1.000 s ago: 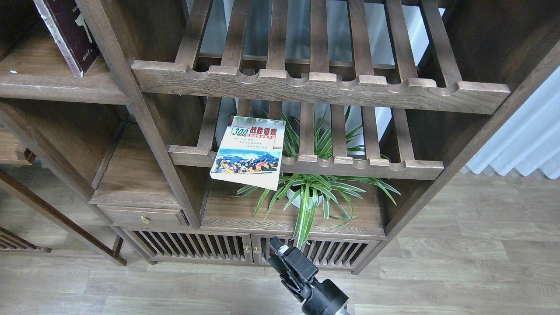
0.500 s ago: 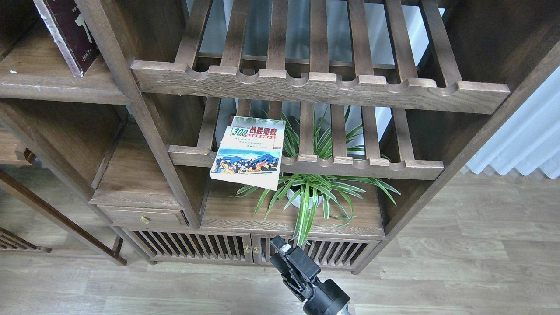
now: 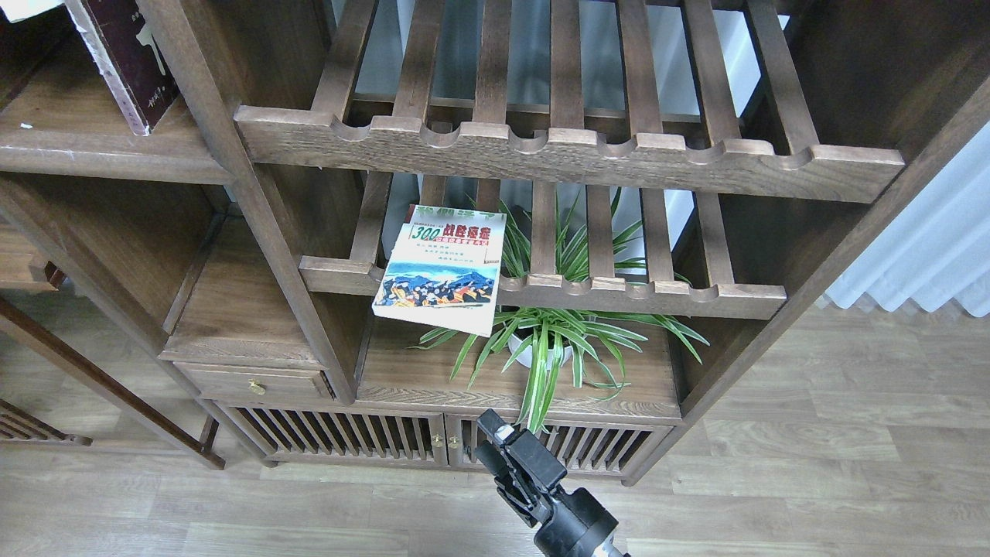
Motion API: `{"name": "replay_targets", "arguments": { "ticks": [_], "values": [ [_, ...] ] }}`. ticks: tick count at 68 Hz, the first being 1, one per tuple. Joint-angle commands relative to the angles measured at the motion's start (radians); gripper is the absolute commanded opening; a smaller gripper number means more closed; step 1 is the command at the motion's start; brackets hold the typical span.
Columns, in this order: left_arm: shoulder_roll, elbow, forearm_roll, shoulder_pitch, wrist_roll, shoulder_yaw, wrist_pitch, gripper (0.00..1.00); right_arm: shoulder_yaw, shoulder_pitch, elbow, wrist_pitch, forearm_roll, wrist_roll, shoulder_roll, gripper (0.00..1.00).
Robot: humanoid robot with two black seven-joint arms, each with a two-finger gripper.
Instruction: Organize books on shelf
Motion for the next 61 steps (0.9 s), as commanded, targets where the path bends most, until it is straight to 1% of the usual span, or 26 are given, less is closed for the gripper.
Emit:
{"name": "replay_targets", "arguments": {
  "ticks": [1, 18, 20, 24, 31, 36, 53, 58, 59, 61],
  "values": [
    [-0.005, 0.0, 0.001, 0.001, -0.003, 0.024, 0.0, 0.06, 0.0, 0.0, 0.0, 0.0, 0.0, 0.0, 0.0, 0.91],
    [-0.01, 0.019, -0.015, 0.005, -0.003, 0.056, 0.0, 0.07, 0.014, 0.008, 0.0, 0.0, 0.008, 0.0, 0.0, 0.91],
    [-0.01, 0.022, -0.037, 0.005, 0.011, 0.056, 0.0, 0.07, 0.014, 0.012, 0.0, 0.0, 0.012, 0.0, 0.0, 0.91],
    [-0.01, 0.025, -0.09, 0.01, 0.023, 0.062, 0.0, 0.07, 0.014, 0.017, 0.0, 0.0, 0.018, 0.0, 0.0, 0.91],
    [-0.01, 0.033, -0.165, 0.009, 0.063, 0.096, 0.0, 0.07, 0.014, 0.032, 0.0, 0.0, 0.023, 0.0, 0.0, 0.91],
    [-0.01, 0.033, -0.173, 0.007, 0.063, 0.112, 0.0, 0.07, 0.014, 0.04, -0.001, 0.0, 0.029, 0.0, 0.0, 0.91],
    [-0.01, 0.031, -0.173, 0.001, 0.083, 0.119, 0.0, 0.07, 0.014, 0.071, -0.003, 0.0, 0.046, 0.0, 0.0, 0.91],
    [0.002, 0.025, -0.173, -0.014, 0.113, 0.123, 0.0, 0.08, 0.014, 0.08, -0.003, 0.0, 0.055, -0.002, 0.0, 0.91],
    [0.002, 0.024, -0.173, -0.022, 0.133, 0.125, 0.0, 0.08, 0.014, 0.083, -0.003, 0.0, 0.058, 0.0, 0.0, 0.91],
    [0.002, 0.022, -0.173, -0.027, 0.153, 0.125, 0.0, 0.08, 0.014, 0.084, -0.005, 0.0, 0.06, 0.0, 0.0, 0.91]
  ]
}}
